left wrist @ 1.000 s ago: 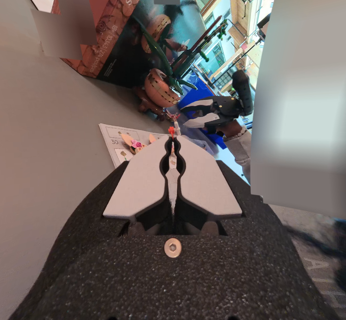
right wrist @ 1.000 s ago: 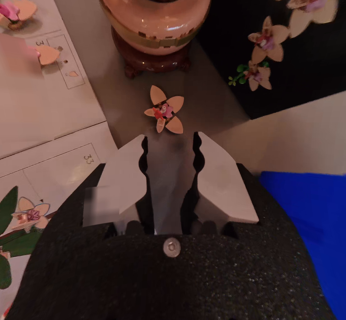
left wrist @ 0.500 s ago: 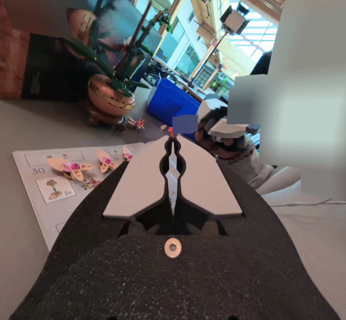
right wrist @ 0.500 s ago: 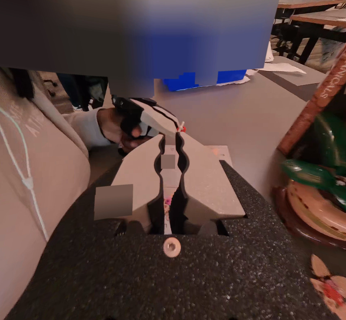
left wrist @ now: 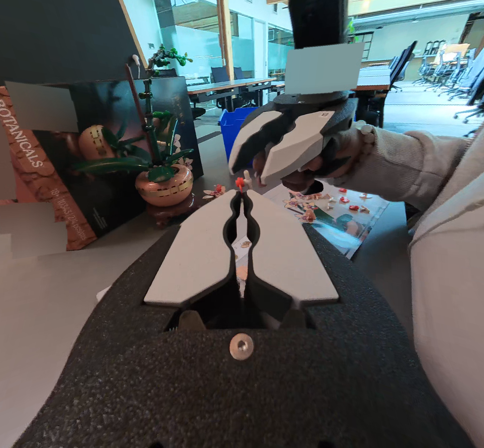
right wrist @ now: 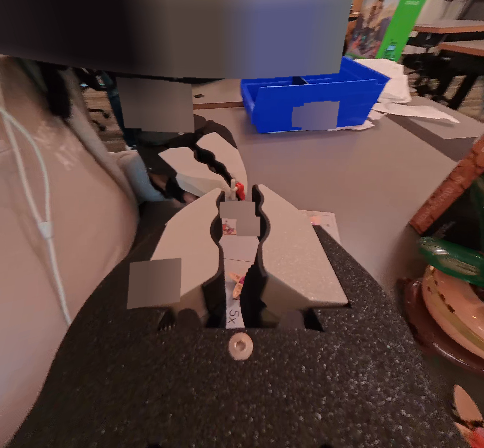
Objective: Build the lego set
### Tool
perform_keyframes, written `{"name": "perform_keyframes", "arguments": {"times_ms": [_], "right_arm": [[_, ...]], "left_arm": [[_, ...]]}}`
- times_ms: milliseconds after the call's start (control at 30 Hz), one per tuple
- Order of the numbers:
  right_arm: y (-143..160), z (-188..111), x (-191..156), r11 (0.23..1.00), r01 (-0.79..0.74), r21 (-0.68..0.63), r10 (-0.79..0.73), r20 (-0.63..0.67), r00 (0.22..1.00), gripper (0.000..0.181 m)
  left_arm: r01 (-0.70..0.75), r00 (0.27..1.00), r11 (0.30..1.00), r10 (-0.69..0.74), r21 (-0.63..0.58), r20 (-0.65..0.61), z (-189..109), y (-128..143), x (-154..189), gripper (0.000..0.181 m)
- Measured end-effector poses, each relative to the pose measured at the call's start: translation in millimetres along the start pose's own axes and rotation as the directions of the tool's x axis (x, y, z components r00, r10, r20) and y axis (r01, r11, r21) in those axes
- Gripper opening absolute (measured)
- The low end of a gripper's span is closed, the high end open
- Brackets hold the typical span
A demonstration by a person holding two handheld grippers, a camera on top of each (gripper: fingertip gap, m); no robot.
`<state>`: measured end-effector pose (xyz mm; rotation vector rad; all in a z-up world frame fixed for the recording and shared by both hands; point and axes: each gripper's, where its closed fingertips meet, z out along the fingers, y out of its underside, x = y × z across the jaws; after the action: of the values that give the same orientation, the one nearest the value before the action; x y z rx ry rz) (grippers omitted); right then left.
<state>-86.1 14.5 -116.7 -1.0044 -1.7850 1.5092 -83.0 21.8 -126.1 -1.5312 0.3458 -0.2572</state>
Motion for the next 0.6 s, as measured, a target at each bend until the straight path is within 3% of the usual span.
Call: {"name": "perform_keyframes", "arguments": {"times_ms": [233,600], "right_arm": [[10,0,-11,0.997,-0.076,-0.017,0.078,0.119,0.99,0.013],[20,3,-9,0.99,-0.138,-0.023,0.14,0.103,0.985,0.01]], "left_arm": [[-0.002,0.994,1.0,0.001,-0.014,-0.106,0,4,15,0.001],[0.048,0.991,0.998,-0.053,-0.04,-0.12,2,15,15,0.003]]}}
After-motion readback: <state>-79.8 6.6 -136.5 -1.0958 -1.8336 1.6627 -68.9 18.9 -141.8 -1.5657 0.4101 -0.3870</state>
